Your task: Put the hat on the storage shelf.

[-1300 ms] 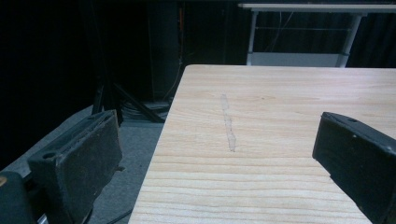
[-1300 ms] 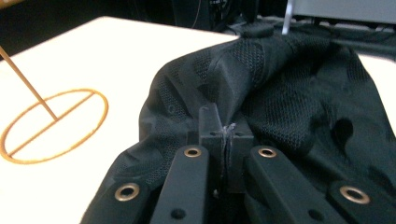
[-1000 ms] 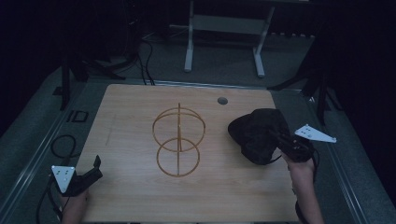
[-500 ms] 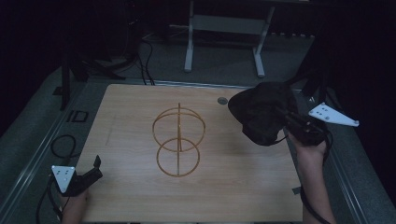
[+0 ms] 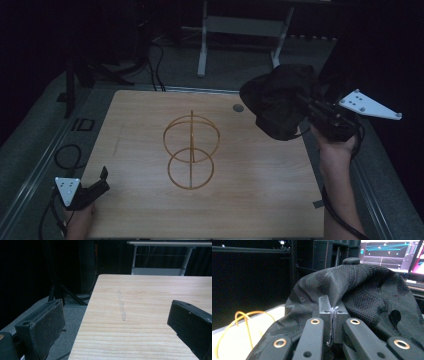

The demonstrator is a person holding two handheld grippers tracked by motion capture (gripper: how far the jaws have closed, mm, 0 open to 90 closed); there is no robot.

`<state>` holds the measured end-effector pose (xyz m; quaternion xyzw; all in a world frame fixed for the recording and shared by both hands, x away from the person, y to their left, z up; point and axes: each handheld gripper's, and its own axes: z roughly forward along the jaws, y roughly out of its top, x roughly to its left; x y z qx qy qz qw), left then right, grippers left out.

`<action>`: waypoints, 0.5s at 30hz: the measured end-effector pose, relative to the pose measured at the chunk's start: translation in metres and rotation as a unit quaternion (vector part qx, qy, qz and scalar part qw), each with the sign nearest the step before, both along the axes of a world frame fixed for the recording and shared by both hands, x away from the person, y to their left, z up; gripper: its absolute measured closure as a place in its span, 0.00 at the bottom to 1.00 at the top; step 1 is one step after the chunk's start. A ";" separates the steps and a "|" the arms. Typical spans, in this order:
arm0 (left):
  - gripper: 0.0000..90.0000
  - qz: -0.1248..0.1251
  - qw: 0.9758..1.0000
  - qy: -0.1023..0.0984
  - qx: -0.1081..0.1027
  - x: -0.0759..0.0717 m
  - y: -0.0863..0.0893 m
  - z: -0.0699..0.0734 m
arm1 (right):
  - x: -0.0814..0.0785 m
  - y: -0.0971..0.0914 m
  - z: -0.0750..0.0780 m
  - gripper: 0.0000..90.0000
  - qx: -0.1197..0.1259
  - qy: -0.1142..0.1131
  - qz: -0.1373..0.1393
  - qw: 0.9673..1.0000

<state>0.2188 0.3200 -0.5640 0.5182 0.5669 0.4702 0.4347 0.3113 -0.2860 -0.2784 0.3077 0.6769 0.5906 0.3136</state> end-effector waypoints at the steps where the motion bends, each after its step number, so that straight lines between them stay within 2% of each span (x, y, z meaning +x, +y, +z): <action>1: 0.02 0.000 1.000 -0.001 0.000 0.000 0.000 0.000 | 0.000 0.003 0.002 0.98 0.002 -0.002 0.002 1.000; 15: 0.02 -0.003 1.000 0.002 0.004 0.000 0.000 0.000 | 0.001 0.051 0.022 0.98 0.001 -0.024 0.044 0.999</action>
